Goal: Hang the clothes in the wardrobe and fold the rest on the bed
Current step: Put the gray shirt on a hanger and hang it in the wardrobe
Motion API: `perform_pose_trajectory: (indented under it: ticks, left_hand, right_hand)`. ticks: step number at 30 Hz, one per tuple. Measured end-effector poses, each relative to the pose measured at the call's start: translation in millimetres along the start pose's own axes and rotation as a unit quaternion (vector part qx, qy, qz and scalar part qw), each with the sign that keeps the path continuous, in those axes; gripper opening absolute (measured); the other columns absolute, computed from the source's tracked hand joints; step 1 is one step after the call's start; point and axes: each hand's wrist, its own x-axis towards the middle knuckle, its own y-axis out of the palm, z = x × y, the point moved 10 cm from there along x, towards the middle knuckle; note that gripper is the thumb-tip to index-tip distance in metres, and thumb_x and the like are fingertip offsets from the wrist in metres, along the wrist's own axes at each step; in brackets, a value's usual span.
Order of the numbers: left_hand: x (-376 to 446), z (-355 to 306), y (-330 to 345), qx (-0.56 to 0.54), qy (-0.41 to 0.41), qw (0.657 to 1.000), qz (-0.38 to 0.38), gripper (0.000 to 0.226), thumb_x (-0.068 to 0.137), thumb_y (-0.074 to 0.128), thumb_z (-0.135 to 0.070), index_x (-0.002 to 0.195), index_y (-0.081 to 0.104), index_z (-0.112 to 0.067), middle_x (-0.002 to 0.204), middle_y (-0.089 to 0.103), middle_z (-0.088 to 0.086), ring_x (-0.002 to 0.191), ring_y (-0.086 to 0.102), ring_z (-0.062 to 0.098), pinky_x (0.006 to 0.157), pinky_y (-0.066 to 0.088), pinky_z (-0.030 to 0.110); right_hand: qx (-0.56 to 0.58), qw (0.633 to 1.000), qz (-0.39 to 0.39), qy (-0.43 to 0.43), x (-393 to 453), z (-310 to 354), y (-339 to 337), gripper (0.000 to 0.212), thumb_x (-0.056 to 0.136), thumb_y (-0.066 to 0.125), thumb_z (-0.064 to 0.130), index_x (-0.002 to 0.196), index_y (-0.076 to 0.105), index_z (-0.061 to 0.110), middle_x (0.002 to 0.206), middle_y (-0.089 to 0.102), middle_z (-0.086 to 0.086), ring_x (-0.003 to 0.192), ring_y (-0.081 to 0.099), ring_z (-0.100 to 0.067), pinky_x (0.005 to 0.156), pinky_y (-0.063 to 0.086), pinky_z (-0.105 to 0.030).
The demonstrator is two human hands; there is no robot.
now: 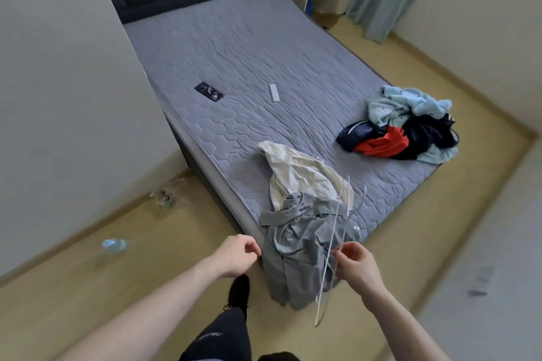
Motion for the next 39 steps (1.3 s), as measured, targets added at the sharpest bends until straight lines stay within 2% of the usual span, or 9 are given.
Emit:
perform_pose_trajectory:
  ticks: [4, 10, 15, 20, 26, 30, 33, 35, 39]
  left_hand:
    - [75, -14, 0, 0.086, -0.026, 0.996, 0.018, 0.024, 0.088, 0.055, -0.023, 0.099, 0.074, -0.031, 0.11, 0.074, -0.007, 0.106, 0.066, 0.017, 0.092, 0.054, 0.029]
    - [166, -22, 21, 0.129, -0.07, 0.989, 0.028, 0.031, 0.085, 0.053, -0.02, 0.105, 0.075, -0.029, 0.121, 0.071, -0.004, 0.109, 0.067, 0.02, 0.092, 0.055, 0.029]
    - [247, -13, 60, 0.115, -0.12, 0.986, 0.02, 0.033, 0.09, 0.054, -0.025, 0.119, 0.069, -0.031, 0.142, 0.047, -0.004, 0.118, 0.06, 0.024, 0.098, 0.051, 0.035]
    - [337, 15, 120, 0.093, -0.172, 0.981, 0.017, 0.051, 0.089, 0.054, -0.02, 0.139, 0.06, -0.031, 0.169, 0.016, -0.004, 0.15, 0.03, 0.027, 0.118, 0.035, 0.039]
    - [421, 44, 191, 0.123, -0.22, 0.967, 0.03, 0.053, 0.091, 0.054, -0.022, 0.143, 0.058, -0.035, 0.171, -0.009, -0.011, 0.158, -0.006, 0.024, 0.125, 0.022, 0.046]
    - [431, 42, 205, 0.167, -0.236, 0.957, 0.017, 0.058, 0.092, 0.053, -0.028, 0.148, 0.05, -0.016, 0.162, 0.034, 0.001, 0.154, 0.017, 0.027, 0.127, 0.009, 0.053]
    - [401, 17, 183, 0.132, -0.216, 0.965, -0.073, 0.026, 0.09, 0.069, -0.035, 0.115, 0.066, -0.028, 0.128, 0.065, -0.002, 0.131, 0.052, 0.023, 0.123, 0.02, 0.042]
    - [365, -3, 165, 0.084, -0.205, 0.966, -0.134, 0.017, 0.088, 0.07, -0.029, 0.099, 0.058, -0.033, 0.113, 0.072, -0.002, 0.115, 0.06, 0.027, 0.1, 0.038, 0.032]
    - [274, -39, 150, -0.084, -0.23, 0.955, -0.169, 0.022, 0.093, 0.064, -0.028, 0.107, 0.048, -0.025, 0.102, 0.065, 0.004, 0.091, 0.061, 0.031, 0.071, 0.045, 0.036]
  right_hand:
    - [-0.019, 1.0, -0.004, 0.001, 45, 9, -23, 0.008, 0.096, 0.067, 0.018, 0.09, 0.073, 0.019, 0.082, 0.077, -0.002, 0.069, 0.068, -0.018, 0.077, 0.061, -0.05]
    - [-0.042, 0.999, 0.002, 0.002, 113, 6, -47, 0.012, 0.098, 0.065, 0.02, 0.09, 0.072, 0.024, 0.085, 0.076, 0.004, 0.079, 0.072, -0.021, 0.082, 0.061, -0.049]
    - [-0.063, 0.997, 0.039, -0.003, 200, -10, -53, 0.013, 0.099, 0.066, 0.017, 0.089, 0.07, 0.022, 0.08, 0.076, 0.006, 0.069, 0.07, -0.007, 0.079, 0.06, -0.048]
    - [-0.099, 0.991, 0.09, -0.029, 298, -36, -47, 0.012, 0.099, 0.066, 0.019, 0.088, 0.068, 0.022, 0.083, 0.074, 0.009, 0.07, 0.069, -0.005, 0.074, 0.06, -0.042]
    - [-0.129, 0.98, 0.141, -0.049, 379, -75, -49, 0.012, 0.1, 0.063, 0.015, 0.091, 0.067, 0.022, 0.088, 0.076, 0.01, 0.073, 0.071, -0.008, 0.073, 0.059, -0.038]
    - [-0.139, 0.975, 0.167, -0.048, 393, -90, -63, 0.015, 0.101, 0.06, 0.012, 0.092, 0.068, 0.021, 0.088, 0.076, 0.013, 0.073, 0.071, -0.007, 0.069, 0.056, -0.032]
    - [-0.142, 0.972, 0.185, -0.041, 382, -89, -76, 0.016, 0.101, 0.059, 0.01, 0.093, 0.068, 0.02, 0.089, 0.076, 0.01, 0.074, 0.072, -0.008, 0.07, 0.055, -0.032]
    - [-0.152, 0.967, 0.201, -0.045, 367, -81, -84, 0.016, 0.101, 0.059, 0.009, 0.093, 0.067, 0.02, 0.087, 0.076, 0.007, 0.073, 0.071, -0.01, 0.07, 0.056, -0.035]
    - [-0.168, 0.957, 0.229, -0.06, 323, -50, -99, 0.015, 0.102, 0.053, 0.012, 0.096, 0.063, 0.021, 0.082, 0.075, 0.004, 0.072, 0.069, -0.015, 0.073, 0.055, -0.038]
